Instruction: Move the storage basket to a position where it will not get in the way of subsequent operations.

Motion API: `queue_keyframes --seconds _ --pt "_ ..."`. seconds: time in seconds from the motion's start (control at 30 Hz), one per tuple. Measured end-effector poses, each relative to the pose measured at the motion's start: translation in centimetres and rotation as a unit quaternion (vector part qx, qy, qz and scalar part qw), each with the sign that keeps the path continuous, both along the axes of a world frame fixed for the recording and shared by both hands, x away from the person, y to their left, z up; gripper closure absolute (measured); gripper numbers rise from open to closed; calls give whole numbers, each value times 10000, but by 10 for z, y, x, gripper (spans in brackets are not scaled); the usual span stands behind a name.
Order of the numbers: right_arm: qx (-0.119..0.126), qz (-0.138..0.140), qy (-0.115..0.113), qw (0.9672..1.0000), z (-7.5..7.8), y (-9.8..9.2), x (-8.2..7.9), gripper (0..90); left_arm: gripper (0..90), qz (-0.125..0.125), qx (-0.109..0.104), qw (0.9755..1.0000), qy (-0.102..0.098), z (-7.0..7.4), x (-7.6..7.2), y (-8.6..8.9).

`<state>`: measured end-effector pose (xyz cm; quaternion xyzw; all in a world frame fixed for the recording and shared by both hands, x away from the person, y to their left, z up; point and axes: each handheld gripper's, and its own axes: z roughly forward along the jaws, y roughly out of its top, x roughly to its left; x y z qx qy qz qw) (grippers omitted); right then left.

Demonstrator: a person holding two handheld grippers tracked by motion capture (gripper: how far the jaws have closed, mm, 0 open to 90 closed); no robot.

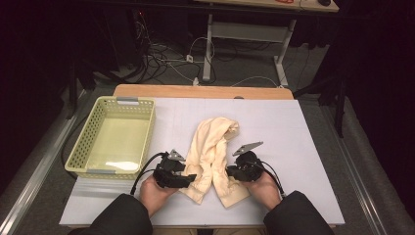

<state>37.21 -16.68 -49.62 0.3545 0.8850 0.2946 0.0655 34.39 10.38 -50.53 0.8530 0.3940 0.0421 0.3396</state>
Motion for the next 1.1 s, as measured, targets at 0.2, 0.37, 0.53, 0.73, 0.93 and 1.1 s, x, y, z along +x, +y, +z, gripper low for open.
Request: queue_keyframes --seconds 0.2,0.37,0.53,0.73,0.93,1.1 --pt "-155 -92 -364 9992 13 -5 -6 836 389 44 -32 10000 39 -3 3 0" --pt "-137 -157 -613 9979 24 -14 -11 836 390 67 10 10000 33 -3 2 -1" --pt "26 -261 -791 9965 33 -31 -19 834 395 55 18 10000 39 -3 2 -2" --pt "144 -557 -909 9942 37 -60 -31 833 398 51 72 10000 -22 -4 2 -3" --pt "220 -544 -694 9959 29 -66 -31 813 510 -43 65 10000 -17 -3 2 -3" --pt "96 -510 -518 9973 20 -58 -30 751 672 -153 70 9998 110 -2 4 -2"
